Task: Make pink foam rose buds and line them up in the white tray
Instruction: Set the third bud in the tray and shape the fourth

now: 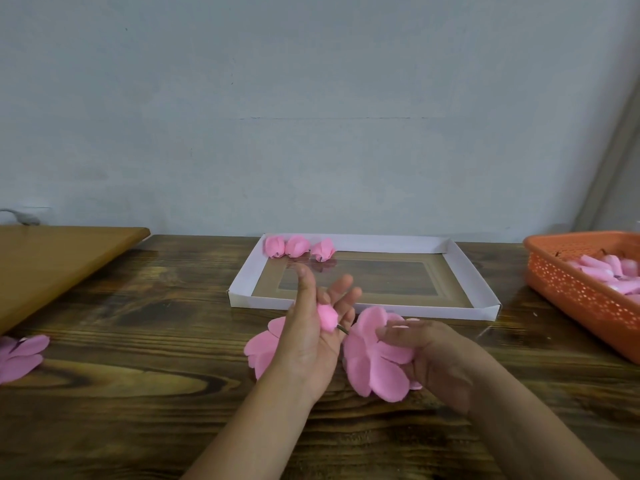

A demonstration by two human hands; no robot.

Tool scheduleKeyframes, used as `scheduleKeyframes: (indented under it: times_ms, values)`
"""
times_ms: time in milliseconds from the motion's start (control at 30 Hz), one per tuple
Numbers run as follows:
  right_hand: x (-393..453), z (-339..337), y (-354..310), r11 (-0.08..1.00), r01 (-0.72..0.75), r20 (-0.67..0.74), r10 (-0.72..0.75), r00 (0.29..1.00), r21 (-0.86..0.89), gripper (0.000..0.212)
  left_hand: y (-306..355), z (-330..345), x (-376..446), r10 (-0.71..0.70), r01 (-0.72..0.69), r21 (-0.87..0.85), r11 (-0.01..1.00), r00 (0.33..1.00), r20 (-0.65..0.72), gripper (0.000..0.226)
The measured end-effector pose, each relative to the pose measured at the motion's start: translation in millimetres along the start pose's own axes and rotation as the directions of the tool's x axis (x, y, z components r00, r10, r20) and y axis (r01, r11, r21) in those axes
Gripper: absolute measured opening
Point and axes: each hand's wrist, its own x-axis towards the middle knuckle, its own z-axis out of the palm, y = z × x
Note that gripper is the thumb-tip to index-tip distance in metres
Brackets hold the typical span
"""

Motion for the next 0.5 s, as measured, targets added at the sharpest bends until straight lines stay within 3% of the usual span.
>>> scheduleKeyframes:
  times_ms: [100,233,400,500]
  values:
    - [0,-2,-3,0.964,0.050,-0.132,-0.087,0.987,-0.259,0.038,0,1,-1,-0.002,0.002,0.006,1.000,1.000,-0.003,0.050]
    - [1,4,-5,0.851,0.083,-0.189,-0.209,0.959,-0.518,0.027,-1,0,-1,-0.011,0.011,0.012,1.000,1.000,-0.004,0.050]
    - [8,11,-3,0.607,0.096,-0.173,-0.369,0.913,-0.789,0.007,-3,0,-1,-0.016,0.017,0.018,1.000,1.000,-0.020,0.049]
    - [6,13,-4,0.500,0.092,-0.149,-0.420,0.895,-0.861,0.019,-2,1,0,-0.012,0.012,0.008,1.000,1.000,-0.027,0.048]
